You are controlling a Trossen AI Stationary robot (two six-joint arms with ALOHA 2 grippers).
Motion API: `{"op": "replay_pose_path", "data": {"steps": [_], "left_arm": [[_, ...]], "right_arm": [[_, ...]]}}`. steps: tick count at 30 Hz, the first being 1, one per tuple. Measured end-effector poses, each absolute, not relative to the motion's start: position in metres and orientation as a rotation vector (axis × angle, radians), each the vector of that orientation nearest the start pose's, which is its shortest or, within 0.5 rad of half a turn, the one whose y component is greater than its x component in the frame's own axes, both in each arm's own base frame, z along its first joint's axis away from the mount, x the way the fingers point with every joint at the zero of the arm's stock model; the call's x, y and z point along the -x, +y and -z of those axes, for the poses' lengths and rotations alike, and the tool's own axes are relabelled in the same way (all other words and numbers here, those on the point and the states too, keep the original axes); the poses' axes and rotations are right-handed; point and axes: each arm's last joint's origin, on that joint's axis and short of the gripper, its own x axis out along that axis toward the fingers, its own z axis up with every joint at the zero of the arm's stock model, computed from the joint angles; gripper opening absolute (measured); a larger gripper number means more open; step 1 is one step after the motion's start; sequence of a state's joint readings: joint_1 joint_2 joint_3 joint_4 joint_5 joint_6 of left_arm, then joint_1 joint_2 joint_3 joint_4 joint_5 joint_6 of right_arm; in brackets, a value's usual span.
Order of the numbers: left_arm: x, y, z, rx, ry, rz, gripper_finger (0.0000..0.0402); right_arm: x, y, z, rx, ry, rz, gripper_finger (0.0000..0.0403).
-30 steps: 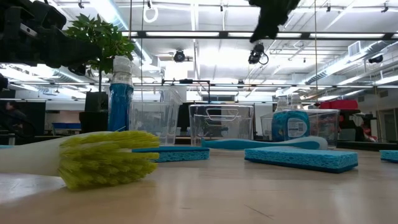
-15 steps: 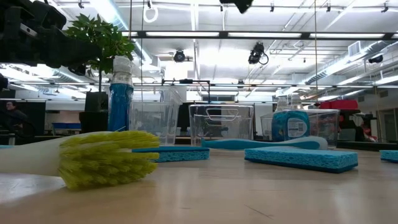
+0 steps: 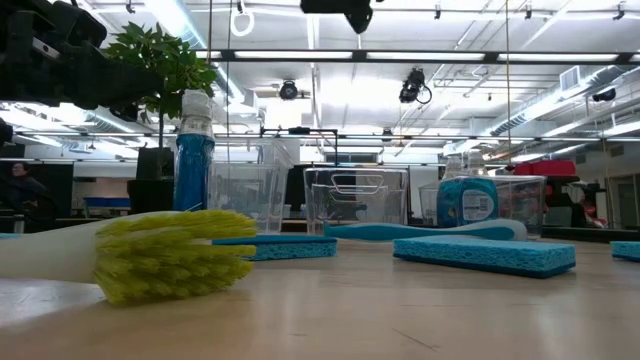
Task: Pick & Place Kitchen Sink Supplies
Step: Put the blue detergent into the right transparent bin
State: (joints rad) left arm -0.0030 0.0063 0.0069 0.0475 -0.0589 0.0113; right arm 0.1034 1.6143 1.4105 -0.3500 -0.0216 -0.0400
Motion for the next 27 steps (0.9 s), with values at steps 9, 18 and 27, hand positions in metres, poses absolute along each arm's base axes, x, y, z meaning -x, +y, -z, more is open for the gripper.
{"op": "replay_pose_path", "data": {"steps": [9,18,27], "left_arm": [[-0.098,0.001,-0.170,-0.010,-0.048,-0.056,0.0044],[-0.098,0.001,-0.170,-0.010,-0.048,-0.056,0.0044],[-0.098,0.001,-0.170,-0.010,-0.048,-0.056,0.0044]], "right_arm": [[-0.386,0.049,-0.293,-0.010,0.612,-0.200,0.0130],[-0.404,0.044,-0.283,-0.001,0.526,-0.137,0.0224],[-0.429,0.036,-0.296,-0.005,0.480,-0.122,0.0249]]}}
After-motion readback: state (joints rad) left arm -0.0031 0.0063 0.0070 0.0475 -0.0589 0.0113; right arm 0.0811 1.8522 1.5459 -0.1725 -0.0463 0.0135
